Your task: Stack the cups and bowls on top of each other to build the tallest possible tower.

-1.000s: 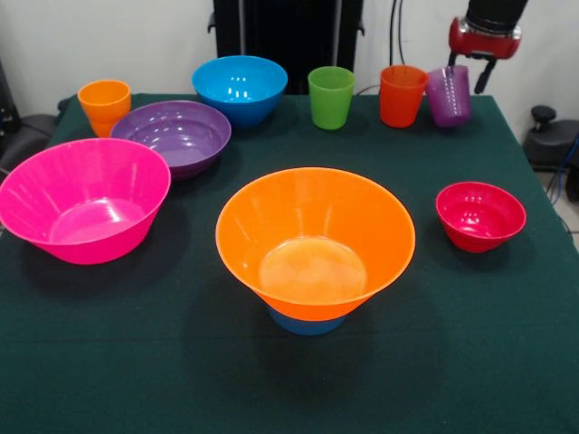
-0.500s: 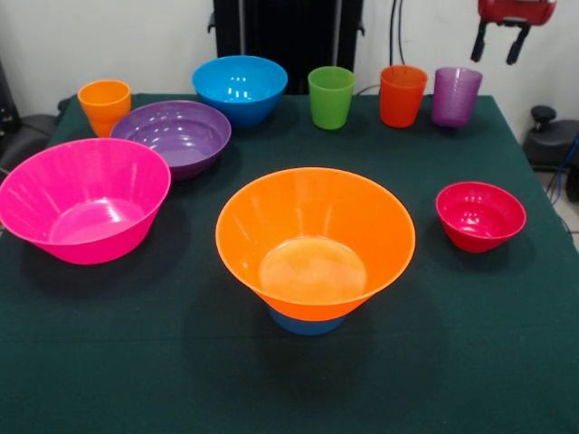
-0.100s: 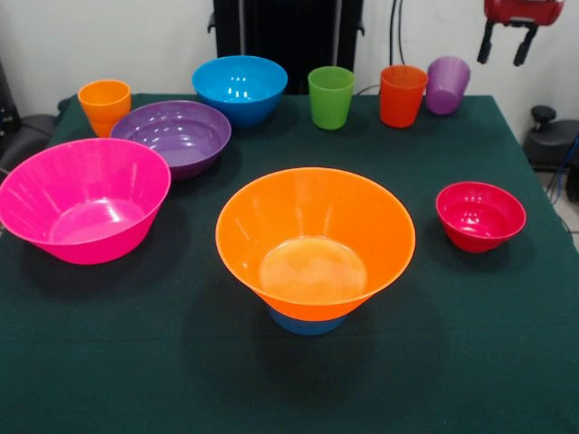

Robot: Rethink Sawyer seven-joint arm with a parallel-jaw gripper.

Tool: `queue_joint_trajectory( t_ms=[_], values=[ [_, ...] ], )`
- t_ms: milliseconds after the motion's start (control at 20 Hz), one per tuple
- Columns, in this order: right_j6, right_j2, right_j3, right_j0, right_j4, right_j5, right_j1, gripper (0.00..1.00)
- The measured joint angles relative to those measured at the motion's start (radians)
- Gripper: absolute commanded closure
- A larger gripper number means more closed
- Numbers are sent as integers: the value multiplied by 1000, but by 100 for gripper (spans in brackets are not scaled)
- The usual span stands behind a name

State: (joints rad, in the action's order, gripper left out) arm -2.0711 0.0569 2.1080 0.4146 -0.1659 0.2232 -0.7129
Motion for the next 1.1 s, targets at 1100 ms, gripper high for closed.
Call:
queue_joint_trajectory(
  t_ms=[1100],
  values=[
    [0,1,-33,-54,10,112,-107,0]
  ],
)
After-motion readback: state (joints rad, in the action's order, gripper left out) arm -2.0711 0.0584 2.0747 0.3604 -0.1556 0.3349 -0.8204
